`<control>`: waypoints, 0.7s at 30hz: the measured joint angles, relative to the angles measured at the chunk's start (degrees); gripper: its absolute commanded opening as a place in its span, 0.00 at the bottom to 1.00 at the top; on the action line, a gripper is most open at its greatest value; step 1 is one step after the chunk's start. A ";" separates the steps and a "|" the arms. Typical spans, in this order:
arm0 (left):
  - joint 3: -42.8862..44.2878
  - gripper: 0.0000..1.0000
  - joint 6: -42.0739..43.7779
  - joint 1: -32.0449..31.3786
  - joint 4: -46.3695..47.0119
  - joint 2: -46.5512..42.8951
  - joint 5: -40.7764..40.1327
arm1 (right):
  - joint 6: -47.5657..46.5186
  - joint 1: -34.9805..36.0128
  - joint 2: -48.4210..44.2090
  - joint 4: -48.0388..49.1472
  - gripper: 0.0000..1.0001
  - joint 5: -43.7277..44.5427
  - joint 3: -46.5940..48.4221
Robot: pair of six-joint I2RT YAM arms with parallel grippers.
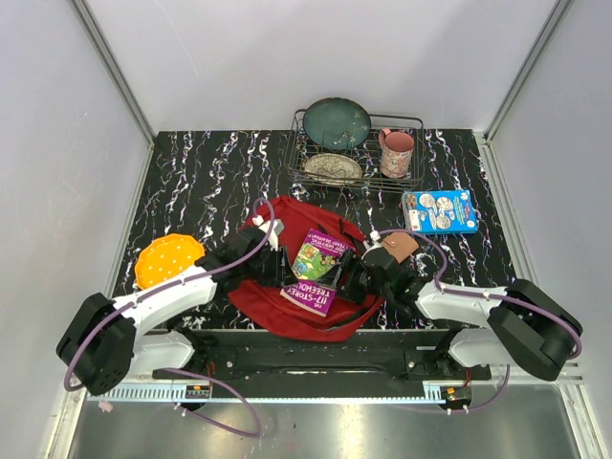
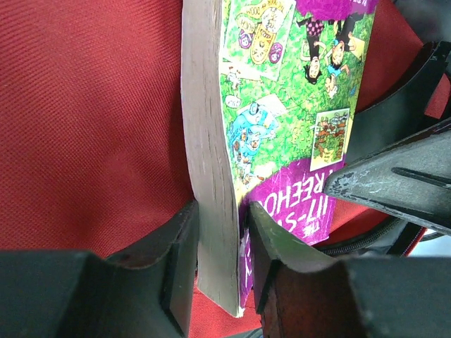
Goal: Pack the student bag
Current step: Pick up the book from the student bag.
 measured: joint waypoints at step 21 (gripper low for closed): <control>1.57 0.08 -1.90 -3.32 1.92 3.56 -1.16 | -3.87 -0.07 -6.97 -4.07 0.78 4.42 -0.94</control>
